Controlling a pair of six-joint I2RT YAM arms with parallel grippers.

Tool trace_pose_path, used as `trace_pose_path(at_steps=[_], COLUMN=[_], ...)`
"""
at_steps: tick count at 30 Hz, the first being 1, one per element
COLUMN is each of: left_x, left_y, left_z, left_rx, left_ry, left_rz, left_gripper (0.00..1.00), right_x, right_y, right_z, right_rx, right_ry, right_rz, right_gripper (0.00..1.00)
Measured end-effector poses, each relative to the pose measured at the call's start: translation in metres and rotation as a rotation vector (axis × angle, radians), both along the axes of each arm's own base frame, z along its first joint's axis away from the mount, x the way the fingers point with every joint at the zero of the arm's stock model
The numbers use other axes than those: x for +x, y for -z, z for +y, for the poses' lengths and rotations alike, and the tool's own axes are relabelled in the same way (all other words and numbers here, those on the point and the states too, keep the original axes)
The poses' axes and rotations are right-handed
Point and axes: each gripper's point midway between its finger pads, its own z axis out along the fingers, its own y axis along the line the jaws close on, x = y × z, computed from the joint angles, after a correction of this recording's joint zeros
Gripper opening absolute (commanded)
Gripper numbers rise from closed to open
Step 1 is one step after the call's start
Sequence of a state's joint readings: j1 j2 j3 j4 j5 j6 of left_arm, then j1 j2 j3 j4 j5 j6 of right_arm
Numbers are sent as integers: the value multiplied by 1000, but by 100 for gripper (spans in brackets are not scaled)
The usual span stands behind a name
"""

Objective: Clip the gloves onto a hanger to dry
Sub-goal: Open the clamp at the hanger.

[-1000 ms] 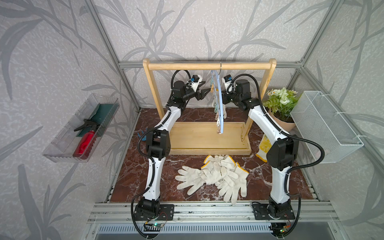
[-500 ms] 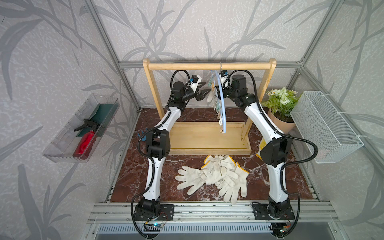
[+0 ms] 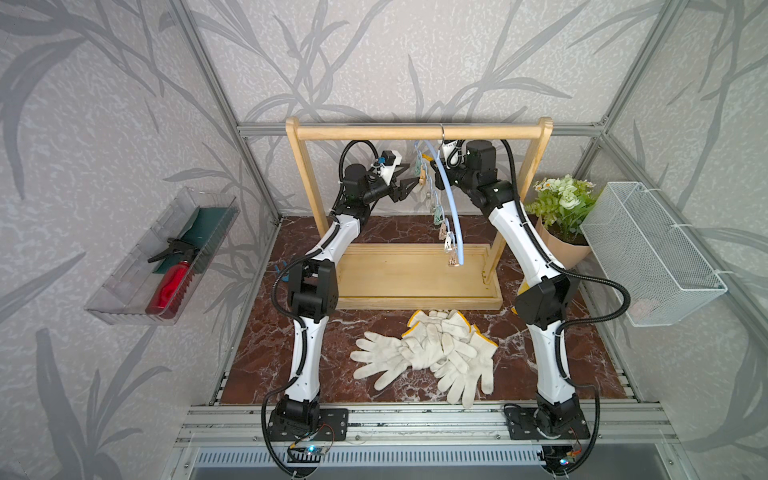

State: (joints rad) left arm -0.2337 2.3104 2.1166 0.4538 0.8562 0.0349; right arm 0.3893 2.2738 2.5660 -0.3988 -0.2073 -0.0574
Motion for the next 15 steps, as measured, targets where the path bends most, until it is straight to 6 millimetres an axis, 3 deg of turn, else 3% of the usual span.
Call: trace_pose_path(at_steps=[7, 15], left_x=[-4, -5], left_y=[-9, -3], left_z=[1, 2], left_rx=[-7, -4], left_ry=[-1, -16], left_rz=[-26, -12], left_gripper=[60, 55], right_x=[-8, -13], right_y=[4, 10], right_z=[15, 25], right_rx=[12, 28], right_ry=[-84, -143], right_rz=[25, 45], right_gripper=[0, 0])
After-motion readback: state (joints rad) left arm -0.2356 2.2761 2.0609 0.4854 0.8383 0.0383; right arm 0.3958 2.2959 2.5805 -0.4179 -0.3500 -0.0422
